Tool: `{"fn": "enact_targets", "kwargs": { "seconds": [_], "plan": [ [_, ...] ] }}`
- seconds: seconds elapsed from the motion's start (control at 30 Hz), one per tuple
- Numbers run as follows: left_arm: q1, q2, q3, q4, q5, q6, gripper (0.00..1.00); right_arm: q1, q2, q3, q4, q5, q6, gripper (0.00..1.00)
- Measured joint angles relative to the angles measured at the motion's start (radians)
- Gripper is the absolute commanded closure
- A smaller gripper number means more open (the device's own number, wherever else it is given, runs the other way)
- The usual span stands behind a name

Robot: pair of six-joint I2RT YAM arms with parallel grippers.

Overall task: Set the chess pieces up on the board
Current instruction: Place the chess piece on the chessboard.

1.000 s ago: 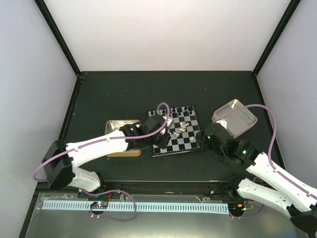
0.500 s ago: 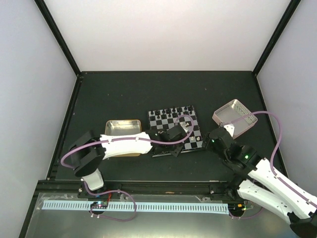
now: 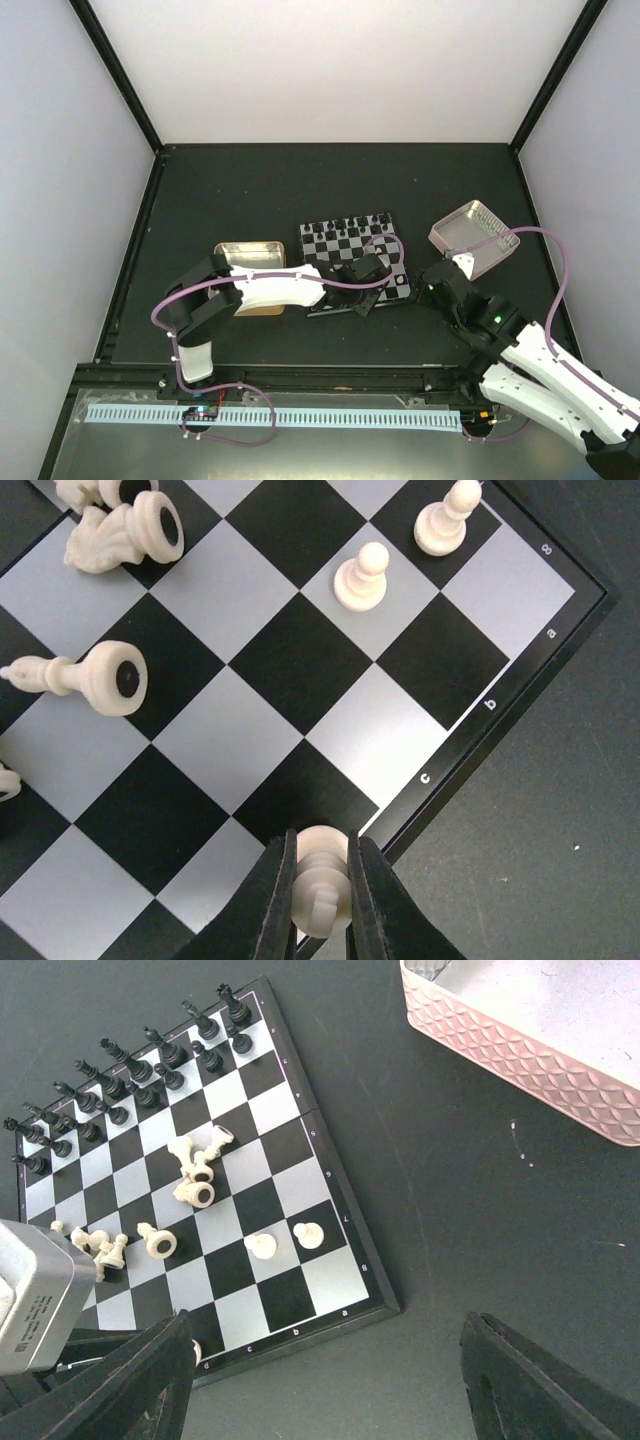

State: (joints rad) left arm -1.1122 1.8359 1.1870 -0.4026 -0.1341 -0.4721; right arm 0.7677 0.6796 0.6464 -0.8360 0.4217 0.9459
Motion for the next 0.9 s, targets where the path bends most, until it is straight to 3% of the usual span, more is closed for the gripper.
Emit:
{"fn": "enact_targets", "kwargs": {
  "seconds": [0.53, 0.73, 0.9],
  "plan": [
    [0.0, 0.029, 0.023, 0.001, -0.005, 0.0, 0.93, 0.0, 0.007, -0.004, 0.014, 0.004, -0.005, 0.27],
    [0.002, 0.032, 0.023, 0.006, -0.012, 0.001, 0.81, 0.0, 0.012, -0.004, 0.025, 0.003, -0.005, 0.27],
    [0.005, 0.032, 0.023, 0.008, -0.017, 0.001, 0.78, 0.0, 0.013, -0.004, 0.028, 0.003, -0.005, 0.27]
  ]
}}
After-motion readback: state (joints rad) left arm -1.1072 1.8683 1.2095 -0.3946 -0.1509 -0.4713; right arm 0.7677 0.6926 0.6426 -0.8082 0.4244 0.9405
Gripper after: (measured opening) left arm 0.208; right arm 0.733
